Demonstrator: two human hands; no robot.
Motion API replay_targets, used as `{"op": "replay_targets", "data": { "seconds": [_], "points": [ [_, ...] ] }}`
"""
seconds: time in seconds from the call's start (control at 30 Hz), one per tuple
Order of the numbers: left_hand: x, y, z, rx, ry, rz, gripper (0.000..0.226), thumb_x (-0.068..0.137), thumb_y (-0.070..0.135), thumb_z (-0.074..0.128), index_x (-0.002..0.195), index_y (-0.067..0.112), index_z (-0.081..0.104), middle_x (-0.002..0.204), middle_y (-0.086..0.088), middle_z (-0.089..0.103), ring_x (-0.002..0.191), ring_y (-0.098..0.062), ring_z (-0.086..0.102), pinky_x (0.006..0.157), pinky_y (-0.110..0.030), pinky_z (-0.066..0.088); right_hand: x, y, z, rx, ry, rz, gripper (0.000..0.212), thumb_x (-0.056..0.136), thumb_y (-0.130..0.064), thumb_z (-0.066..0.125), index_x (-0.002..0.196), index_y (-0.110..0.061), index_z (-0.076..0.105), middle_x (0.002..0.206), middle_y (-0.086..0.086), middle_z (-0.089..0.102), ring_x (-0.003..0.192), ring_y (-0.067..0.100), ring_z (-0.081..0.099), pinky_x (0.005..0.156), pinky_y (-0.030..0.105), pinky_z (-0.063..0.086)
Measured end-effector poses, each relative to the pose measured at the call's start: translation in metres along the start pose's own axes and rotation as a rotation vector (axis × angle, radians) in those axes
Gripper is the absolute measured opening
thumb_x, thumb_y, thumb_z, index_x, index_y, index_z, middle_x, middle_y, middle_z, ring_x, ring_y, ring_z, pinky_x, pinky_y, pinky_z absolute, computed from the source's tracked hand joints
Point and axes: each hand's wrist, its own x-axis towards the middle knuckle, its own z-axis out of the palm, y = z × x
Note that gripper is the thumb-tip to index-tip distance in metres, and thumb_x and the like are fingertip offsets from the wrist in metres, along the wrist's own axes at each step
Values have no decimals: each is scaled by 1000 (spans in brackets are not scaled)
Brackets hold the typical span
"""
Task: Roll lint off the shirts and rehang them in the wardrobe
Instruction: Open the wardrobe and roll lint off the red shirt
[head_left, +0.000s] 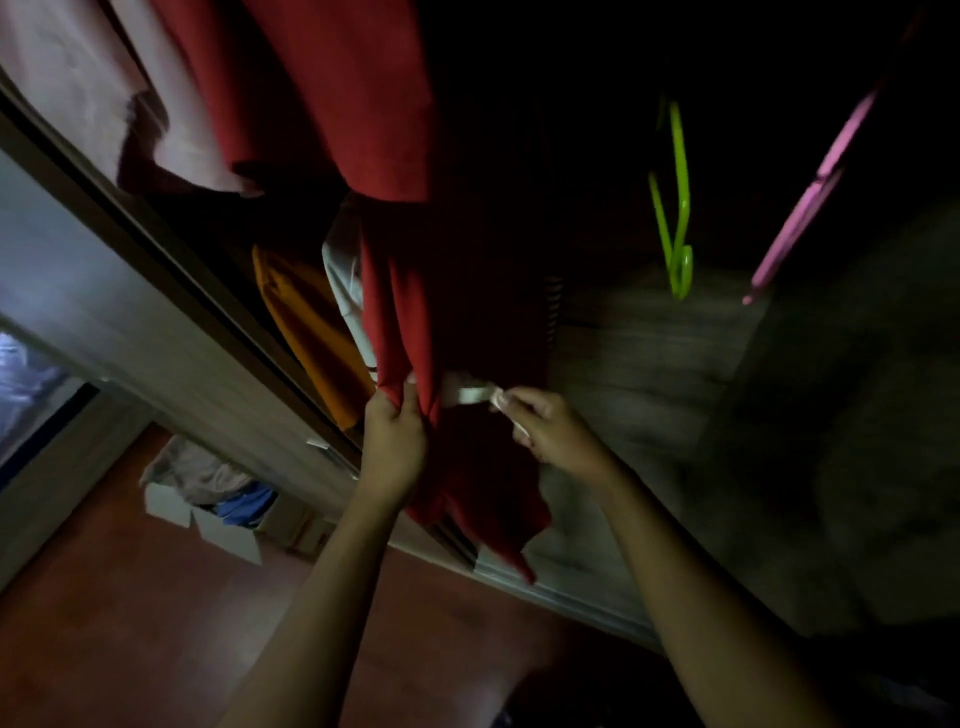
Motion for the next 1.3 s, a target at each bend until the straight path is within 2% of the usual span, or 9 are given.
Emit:
{"op": "replay_targets", "data": {
  "seconds": [0.2,0.33,0.47,0.53,0.67,0.83,0.93,1.13,1.3],
  "points": [
    [21,-22,-8,-5,-166,78,44,107,37,39,69,19,51,63,1,52,60,-15,51,63,-33,43,-45,33,30,-114,73,194,32,102,-42,46,100,-19,67,53,-5,48,40,3,41,43,18,33],
    [22,-27,-12,22,-194,181,45,107,34,39,69,15,52,66,-4,55,64,-20,55,68,-38,46,-75,35,41,-207,377,198,32,100,-44,50,79,-23,61,56,-3,56,44,7,52,49,28,42],
    [5,-28,-10,55,-248,305,30,107,29,42,90,15,63,89,-6,68,82,-15,61,82,-30,48,-120,34,49,-30,614,203,28,90,-55,57,98,-29,61,63,-7,58,55,10,57,55,32,44],
    [-11,-31,-5,55,-345,354,22,106,28,48,93,18,62,90,-2,66,82,-5,57,76,-22,46,-145,32,53,96,713,208,24,85,-56,61,97,-36,59,64,-1,55,57,18,53,56,34,42],
    [-49,-45,21,75,-538,445,38,99,32,56,78,2,60,72,-17,64,66,-27,58,64,-41,46,-215,22,54,115,913,236,11,102,-32,49,107,-23,46,73,0,59,58,13,56,50,22,46],
    [-139,-45,83,44,-911,434,23,99,3,54,87,20,67,72,3,67,61,-1,63,59,-22,48,-331,37,49,342,1154,217,14,103,-29,50,109,-16,51,72,3,52,47,3,50,46,23,38],
    [-212,-44,120,67,-1162,450,27,100,5,54,87,26,67,78,-1,70,65,-12,67,60,-26,50,-403,43,54,323,1347,241,21,104,-30,48,94,-12,52,64,2,52,47,8,47,47,25,36],
    [-382,-50,168,214,-1504,518,15,99,20,60,91,12,69,82,-7,68,77,-21,65,76,-34,52,-546,70,71,335,1804,353,30,102,-38,49,102,-8,52,71,4,60,54,15,54,52,28,42],
    [-518,-84,187,363,-1719,789,34,95,37,58,102,8,75,103,-12,74,97,-29,68,89,-34,50,-659,116,86,422,2096,402,25,95,-53,52,93,-28,55,70,-1,61,60,15,56,59,32,44]
  ]
}}
